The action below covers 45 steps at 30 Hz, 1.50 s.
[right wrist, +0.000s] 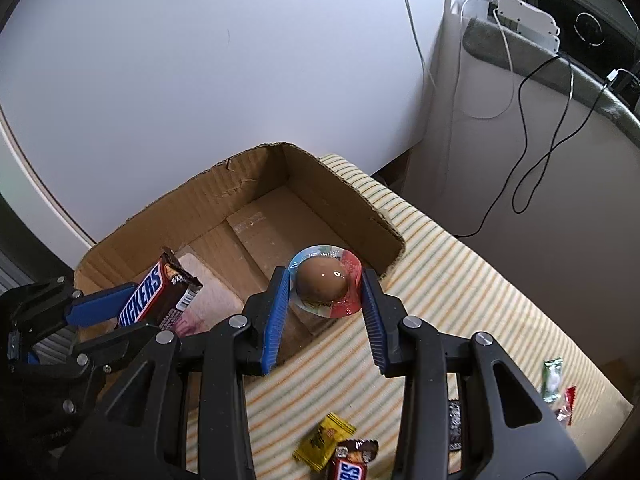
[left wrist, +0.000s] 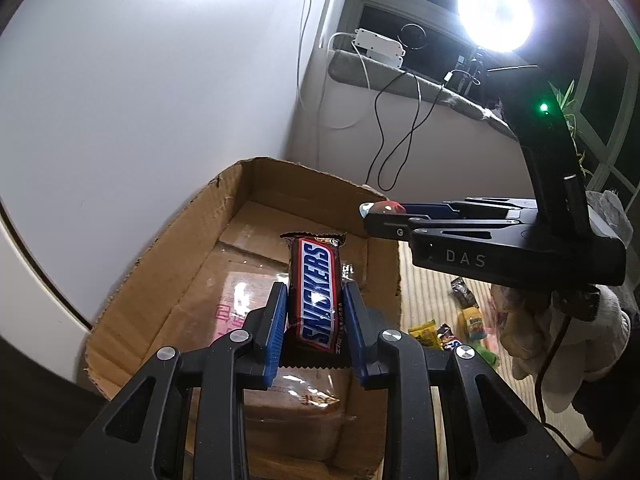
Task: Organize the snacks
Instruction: 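Carry the Snickers bar into the box with the left tool and release, then grasp a second Snickers bar with the left tool while the right tool grasps the green candy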
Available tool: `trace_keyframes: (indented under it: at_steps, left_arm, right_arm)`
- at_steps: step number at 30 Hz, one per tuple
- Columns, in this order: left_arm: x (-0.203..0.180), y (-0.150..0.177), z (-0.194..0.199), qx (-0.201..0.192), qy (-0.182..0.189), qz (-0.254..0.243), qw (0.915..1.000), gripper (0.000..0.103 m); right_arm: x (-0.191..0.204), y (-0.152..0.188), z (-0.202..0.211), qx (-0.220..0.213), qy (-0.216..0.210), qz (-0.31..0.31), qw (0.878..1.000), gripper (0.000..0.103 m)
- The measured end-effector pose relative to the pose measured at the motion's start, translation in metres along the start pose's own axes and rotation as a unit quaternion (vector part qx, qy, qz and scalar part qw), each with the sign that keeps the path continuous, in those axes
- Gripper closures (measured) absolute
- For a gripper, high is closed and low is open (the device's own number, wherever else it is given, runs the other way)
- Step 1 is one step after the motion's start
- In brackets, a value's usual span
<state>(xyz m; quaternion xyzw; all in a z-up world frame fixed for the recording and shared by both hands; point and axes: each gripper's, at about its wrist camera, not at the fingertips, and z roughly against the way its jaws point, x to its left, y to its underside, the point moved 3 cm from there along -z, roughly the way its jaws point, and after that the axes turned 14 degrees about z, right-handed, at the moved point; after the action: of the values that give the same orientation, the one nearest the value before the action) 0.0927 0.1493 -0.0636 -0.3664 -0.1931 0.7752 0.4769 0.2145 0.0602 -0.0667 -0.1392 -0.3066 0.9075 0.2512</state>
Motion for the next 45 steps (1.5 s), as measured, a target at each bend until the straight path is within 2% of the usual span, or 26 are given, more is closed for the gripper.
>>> trace_keyframes:
  at_steps: [8,11,13,14,34,38,40,45]
  left_arm:
    - [0.007,-0.004,-0.004,-0.003,-0.009,0.012,0.9999,0.076]
    - [0.009,-0.004,-0.005,-0.003,-0.012,0.015,0.9998,0.067]
    - [0.01,-0.005,-0.003,-0.005,-0.013,0.017,0.9998,0.066]
    - [0.01,-0.005,-0.002,-0.006,-0.012,0.018,0.9998,0.066]
    - [-0.025,0.009,0.031,-0.029,0.003,-0.011,0.9995,0.066]
    - [-0.037,0.016,0.035,-0.029,0.01,-0.018,0.9994,0.066]
    - [-0.041,0.019,0.035,-0.028,0.014,-0.02,0.9993,0.066]
    - [-0.056,0.033,0.033,-0.015,0.027,-0.03,0.9991,0.066]
  right_arm:
    - [0.004,-0.005,-0.012,0.0,-0.009,0.004,1.0,0.063]
    - [0.003,-0.005,-0.012,0.0,-0.009,-0.001,1.0,0.058]
    - [0.001,-0.005,-0.01,-0.003,-0.008,-0.008,1.0,0.044]
    - [-0.001,-0.005,-0.008,-0.006,-0.008,-0.012,1.0,0.043]
    - [-0.002,0.019,0.05,-0.027,0.025,-0.014,0.999,0.042]
    - [-0.008,0.032,0.068,-0.03,0.034,-0.018,0.999,0.041]
    - [-0.012,0.041,0.078,-0.032,0.042,-0.021,0.998,0.037]
    - [-0.028,0.073,0.108,-0.035,0.061,-0.034,0.997,0.037]
